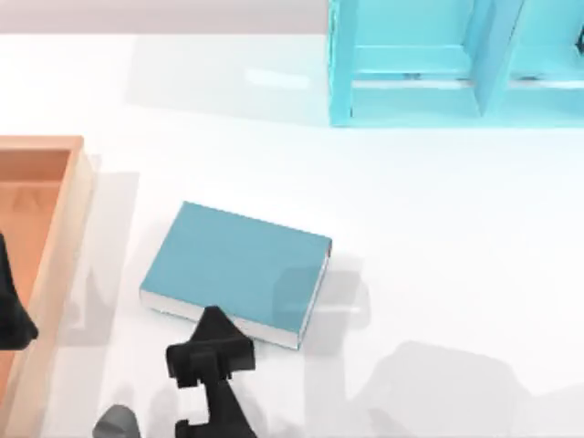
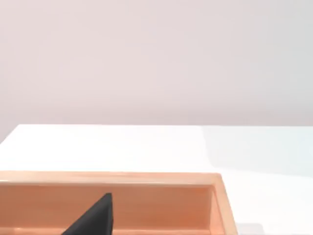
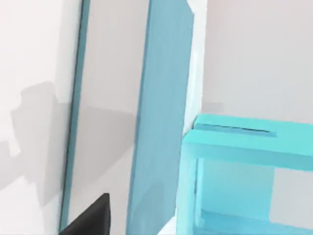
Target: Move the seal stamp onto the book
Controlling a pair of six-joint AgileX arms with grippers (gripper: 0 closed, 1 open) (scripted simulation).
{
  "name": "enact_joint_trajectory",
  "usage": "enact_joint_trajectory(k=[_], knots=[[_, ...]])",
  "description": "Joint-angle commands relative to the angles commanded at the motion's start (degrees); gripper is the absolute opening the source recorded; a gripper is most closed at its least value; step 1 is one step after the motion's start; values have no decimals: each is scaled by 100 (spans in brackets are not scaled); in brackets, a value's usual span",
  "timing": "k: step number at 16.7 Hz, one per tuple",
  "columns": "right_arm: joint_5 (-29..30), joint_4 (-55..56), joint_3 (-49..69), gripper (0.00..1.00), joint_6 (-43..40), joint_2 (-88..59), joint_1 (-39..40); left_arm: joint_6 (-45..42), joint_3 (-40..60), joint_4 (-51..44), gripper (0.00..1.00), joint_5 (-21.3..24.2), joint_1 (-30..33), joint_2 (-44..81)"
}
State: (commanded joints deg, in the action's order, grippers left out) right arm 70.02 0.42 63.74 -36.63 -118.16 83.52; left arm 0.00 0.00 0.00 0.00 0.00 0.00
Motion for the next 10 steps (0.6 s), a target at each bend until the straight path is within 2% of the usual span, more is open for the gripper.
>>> enact_joint_trajectory(k=[2,7,10], knots=[[125,-262,-9,100,263,114,185,0,0,0,100,0,0,0],[131,-298,13,100,295,106,188,0,0,0,100,0,0,0],[-97,-288,-195,100,404,450,-55,0,0,0,100,0,0,0]])
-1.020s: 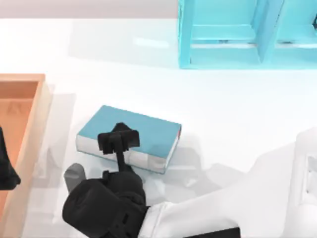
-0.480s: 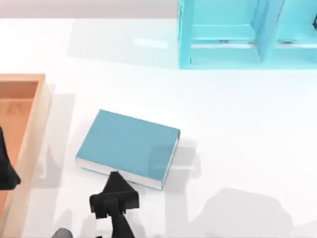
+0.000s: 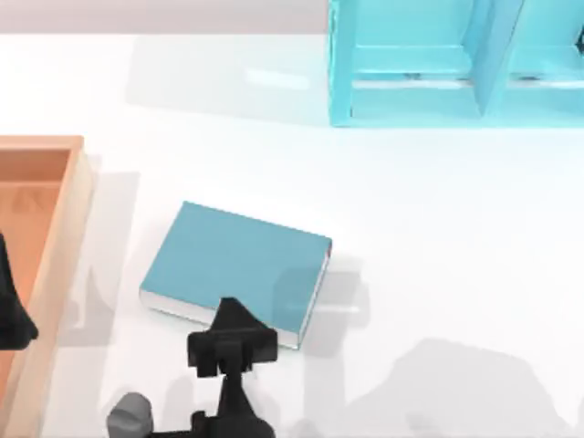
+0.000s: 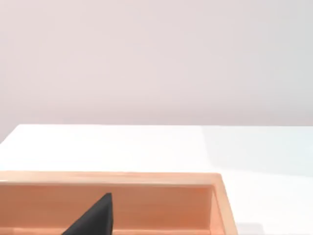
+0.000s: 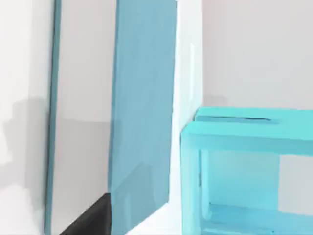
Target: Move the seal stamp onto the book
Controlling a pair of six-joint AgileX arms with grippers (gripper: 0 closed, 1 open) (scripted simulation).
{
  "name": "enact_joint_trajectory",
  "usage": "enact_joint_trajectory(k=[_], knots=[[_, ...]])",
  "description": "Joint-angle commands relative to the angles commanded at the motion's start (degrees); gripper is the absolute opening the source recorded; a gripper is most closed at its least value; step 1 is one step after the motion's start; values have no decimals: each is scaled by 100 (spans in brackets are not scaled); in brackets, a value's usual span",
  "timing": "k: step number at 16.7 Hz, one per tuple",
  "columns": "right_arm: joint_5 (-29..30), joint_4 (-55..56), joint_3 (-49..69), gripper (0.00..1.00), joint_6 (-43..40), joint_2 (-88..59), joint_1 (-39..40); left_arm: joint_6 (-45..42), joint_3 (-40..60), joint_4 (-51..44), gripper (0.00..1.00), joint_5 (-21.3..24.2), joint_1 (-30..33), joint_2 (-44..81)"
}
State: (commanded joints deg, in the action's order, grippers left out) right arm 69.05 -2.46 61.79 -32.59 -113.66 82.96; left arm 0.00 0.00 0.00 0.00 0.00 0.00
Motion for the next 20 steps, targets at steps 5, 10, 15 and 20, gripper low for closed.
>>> enact_joint_trajectory(k=[5,10,15,20], knots=[[-1075,17,-968,100,494,1747,-1275,0,0,0,100,0,0,0],[-2750,41,-2485,100,1283,4732,-3295,0,0,0,100,0,0,0],[-4606,86,-4167,100,2166,8103,-5544,0,0,0,100,0,0,0],[-6169,172,-5554,100,2910,10473,-7461,0,0,0,100,0,0,0]])
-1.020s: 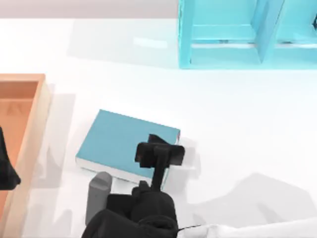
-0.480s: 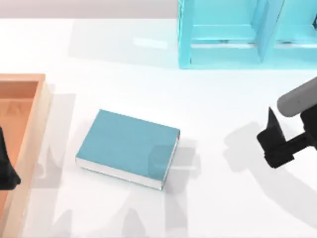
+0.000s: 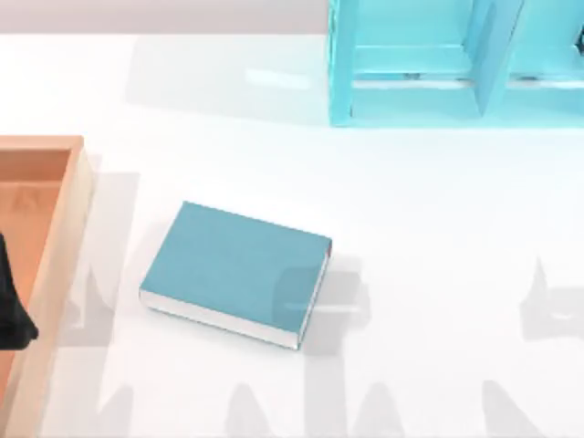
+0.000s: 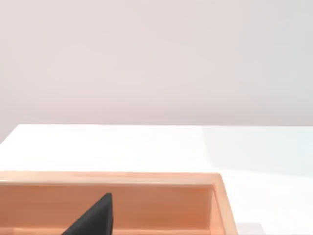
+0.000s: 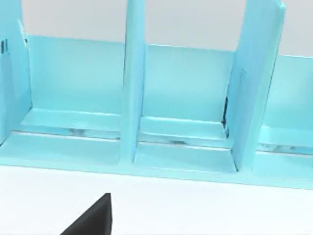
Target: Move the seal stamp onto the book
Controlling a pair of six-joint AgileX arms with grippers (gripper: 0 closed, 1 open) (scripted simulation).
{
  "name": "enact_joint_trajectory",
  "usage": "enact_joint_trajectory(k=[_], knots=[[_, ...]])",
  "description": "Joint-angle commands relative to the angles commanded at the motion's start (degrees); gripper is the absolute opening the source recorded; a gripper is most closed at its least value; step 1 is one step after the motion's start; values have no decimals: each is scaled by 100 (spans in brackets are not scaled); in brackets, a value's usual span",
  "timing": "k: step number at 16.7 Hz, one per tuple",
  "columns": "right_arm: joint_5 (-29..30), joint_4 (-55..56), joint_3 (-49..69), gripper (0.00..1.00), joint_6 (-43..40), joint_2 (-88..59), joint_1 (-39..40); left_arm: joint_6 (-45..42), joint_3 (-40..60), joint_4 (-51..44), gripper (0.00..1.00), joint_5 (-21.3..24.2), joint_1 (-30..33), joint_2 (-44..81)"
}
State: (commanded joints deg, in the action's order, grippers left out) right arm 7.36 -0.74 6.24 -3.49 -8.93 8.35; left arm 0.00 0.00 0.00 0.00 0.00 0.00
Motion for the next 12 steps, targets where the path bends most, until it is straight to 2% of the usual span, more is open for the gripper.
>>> enact_joint_trajectory(k=[4,12], knots=[[-683,68,-581,100,325,836,-782,0,0,0,100,0,0,0],[-735,74,-624,100,350,893,-835,-40,182,-146,100,5,-29,180]])
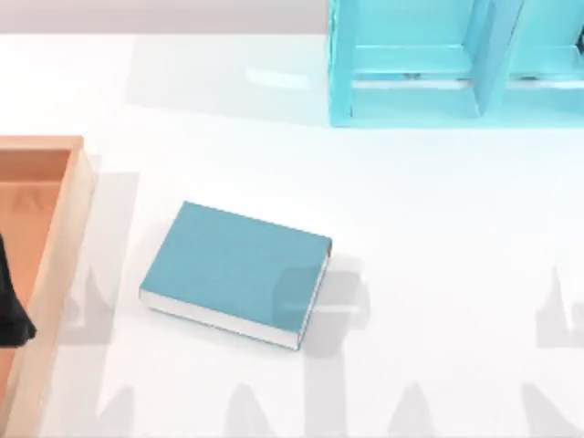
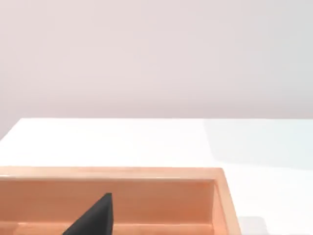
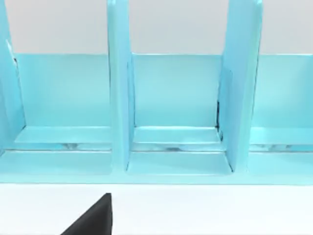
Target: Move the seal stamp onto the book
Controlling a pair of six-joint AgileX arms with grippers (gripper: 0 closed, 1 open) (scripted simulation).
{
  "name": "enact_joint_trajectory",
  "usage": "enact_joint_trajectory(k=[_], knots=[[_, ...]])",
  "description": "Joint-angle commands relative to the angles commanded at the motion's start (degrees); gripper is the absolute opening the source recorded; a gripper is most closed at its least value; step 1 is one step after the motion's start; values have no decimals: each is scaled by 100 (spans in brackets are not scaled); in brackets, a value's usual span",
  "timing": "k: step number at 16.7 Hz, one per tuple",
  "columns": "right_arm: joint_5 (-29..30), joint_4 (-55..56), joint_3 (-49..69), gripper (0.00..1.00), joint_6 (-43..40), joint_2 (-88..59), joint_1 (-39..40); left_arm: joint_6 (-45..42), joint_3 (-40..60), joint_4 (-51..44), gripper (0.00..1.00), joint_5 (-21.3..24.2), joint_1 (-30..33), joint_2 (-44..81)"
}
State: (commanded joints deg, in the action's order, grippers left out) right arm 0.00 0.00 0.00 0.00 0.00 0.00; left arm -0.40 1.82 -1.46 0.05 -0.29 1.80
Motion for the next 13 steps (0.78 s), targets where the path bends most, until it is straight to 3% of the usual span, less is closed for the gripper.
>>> enact_joint_trajectory(k=[5,13], knots=[[0,0,0,100,0,0,0,-297,1468,-1161,100,-2,-257,1511],[0,0,0,100,0,0,0,-998,5140,-4176,100,-29,-904,6265]])
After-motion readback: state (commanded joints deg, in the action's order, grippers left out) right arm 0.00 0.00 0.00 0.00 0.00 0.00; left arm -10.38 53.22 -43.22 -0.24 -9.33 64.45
